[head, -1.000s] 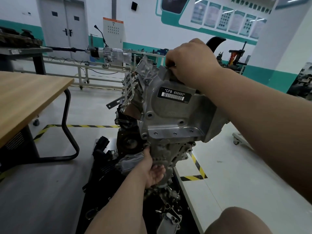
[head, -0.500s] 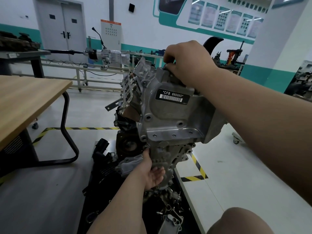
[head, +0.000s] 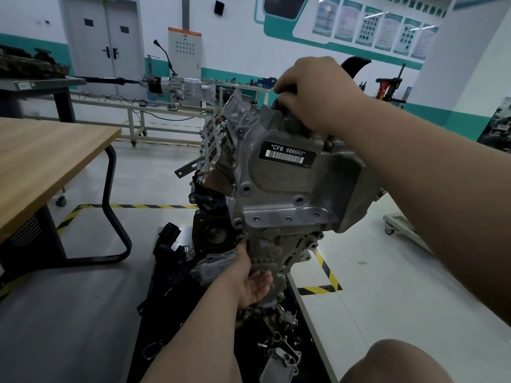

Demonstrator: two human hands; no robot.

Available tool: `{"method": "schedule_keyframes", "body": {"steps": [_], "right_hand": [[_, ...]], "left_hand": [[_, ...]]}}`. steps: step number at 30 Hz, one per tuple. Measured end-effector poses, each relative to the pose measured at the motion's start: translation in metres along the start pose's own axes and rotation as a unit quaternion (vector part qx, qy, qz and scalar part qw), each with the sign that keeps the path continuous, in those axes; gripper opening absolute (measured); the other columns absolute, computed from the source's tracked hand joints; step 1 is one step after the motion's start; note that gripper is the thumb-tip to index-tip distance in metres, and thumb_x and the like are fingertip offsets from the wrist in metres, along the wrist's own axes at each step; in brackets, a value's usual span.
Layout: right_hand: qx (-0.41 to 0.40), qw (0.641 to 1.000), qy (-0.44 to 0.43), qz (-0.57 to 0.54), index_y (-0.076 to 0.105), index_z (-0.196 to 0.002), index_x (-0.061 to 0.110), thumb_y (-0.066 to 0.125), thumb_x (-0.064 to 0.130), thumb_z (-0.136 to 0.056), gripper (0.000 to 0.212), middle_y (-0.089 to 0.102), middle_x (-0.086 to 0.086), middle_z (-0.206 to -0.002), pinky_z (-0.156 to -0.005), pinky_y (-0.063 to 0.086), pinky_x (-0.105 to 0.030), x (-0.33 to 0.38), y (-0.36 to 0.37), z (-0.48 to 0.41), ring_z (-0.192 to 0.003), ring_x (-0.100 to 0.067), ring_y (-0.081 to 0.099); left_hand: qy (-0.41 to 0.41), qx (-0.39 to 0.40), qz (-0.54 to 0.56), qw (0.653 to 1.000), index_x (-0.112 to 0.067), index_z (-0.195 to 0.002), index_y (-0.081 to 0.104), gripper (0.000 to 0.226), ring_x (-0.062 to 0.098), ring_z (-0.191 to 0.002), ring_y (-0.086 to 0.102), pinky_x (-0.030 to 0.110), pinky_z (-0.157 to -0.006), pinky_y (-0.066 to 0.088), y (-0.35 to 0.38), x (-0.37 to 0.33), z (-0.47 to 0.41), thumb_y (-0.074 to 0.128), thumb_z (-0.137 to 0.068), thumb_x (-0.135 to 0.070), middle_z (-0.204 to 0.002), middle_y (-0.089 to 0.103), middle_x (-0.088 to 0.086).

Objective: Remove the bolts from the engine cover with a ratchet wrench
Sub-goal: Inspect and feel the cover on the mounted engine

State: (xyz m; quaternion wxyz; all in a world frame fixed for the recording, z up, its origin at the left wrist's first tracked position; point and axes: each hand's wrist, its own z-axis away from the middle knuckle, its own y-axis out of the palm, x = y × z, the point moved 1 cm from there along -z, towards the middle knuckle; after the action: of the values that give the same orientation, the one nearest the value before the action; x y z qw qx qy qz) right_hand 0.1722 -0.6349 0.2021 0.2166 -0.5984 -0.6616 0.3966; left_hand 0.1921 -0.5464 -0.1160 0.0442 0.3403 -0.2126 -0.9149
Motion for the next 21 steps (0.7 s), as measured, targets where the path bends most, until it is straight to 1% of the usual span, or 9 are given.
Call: {"method": "schedule_keyframes", "body": {"steps": [2,4,8,12,18,21], "right_hand": [[-0.007,1.000,0.018,-0.019,0.071,-0.113,0.016,0.056,0.020,-0.095,0.024,0.067,-0.004,-0.117,-0.085,0.044,-0.028,-0.001,-0.006,-0.004,-0.107,-0.022,0.058],[0.006,1.000,0.017,-0.016,0.072,-0.109,0.016,0.060,0.018,-0.093,0.020,0.068,-0.003,-0.113,-0.081,0.043,-0.027,0.000,-0.011,-0.006,-0.100,-0.019,0.059],[0.059,0.996,-0.028,0.052,0.072,-0.104,0.016,0.059,0.013,-0.091,0.018,0.068,-0.010,-0.107,-0.076,0.041,-0.031,0.007,-0.010,-0.007,-0.100,-0.030,0.060],[0.090,0.990,-0.054,0.093,0.071,-0.103,0.017,0.057,0.011,-0.091,0.019,0.067,-0.012,-0.108,-0.073,0.038,-0.032,0.009,-0.010,-0.013,-0.102,-0.033,0.058],[0.085,0.987,-0.056,0.126,0.067,-0.105,0.010,0.052,0.006,-0.091,0.021,0.063,-0.016,-0.107,-0.071,0.040,-0.035,0.011,-0.003,-0.012,-0.101,-0.037,0.057],[0.064,0.989,-0.043,0.125,0.065,-0.105,0.007,0.050,0.004,-0.091,0.020,0.062,-0.017,-0.106,-0.074,0.045,-0.037,0.009,0.000,-0.010,-0.100,-0.037,0.058]], "left_hand": [[0.000,0.003,0.000,1.000,-0.007,-0.083,0.052,0.082,0.018,-0.046,0.064,0.024,-0.044,0.051,0.000,0.000,0.000,0.041,-0.071,-0.086,-0.061,0.067,0.008],[0.003,0.001,0.000,1.000,-0.007,-0.084,0.052,0.081,0.018,-0.046,0.064,0.024,-0.044,0.051,0.000,0.000,0.000,0.041,-0.072,-0.086,-0.061,0.067,0.008],[0.003,0.004,-0.002,1.000,-0.007,-0.084,0.052,0.080,0.018,-0.046,0.064,0.024,-0.044,0.052,-0.001,0.001,0.002,0.042,-0.072,-0.085,-0.061,0.067,0.008],[0.004,0.004,-0.004,1.000,-0.006,-0.085,0.052,0.080,0.018,-0.047,0.064,0.024,-0.044,0.052,-0.001,0.000,0.002,0.042,-0.074,-0.085,-0.062,0.067,0.008],[0.004,0.003,-0.004,1.000,-0.005,-0.086,0.054,0.080,0.019,-0.049,0.065,0.024,-0.043,0.051,-0.002,0.001,-0.001,0.043,-0.074,-0.083,-0.065,0.068,0.008],[0.007,0.003,-0.005,1.000,-0.004,-0.084,0.055,0.080,0.019,-0.050,0.065,0.024,-0.042,0.050,-0.002,0.000,-0.001,0.043,-0.074,-0.083,-0.067,0.067,0.008]]}}
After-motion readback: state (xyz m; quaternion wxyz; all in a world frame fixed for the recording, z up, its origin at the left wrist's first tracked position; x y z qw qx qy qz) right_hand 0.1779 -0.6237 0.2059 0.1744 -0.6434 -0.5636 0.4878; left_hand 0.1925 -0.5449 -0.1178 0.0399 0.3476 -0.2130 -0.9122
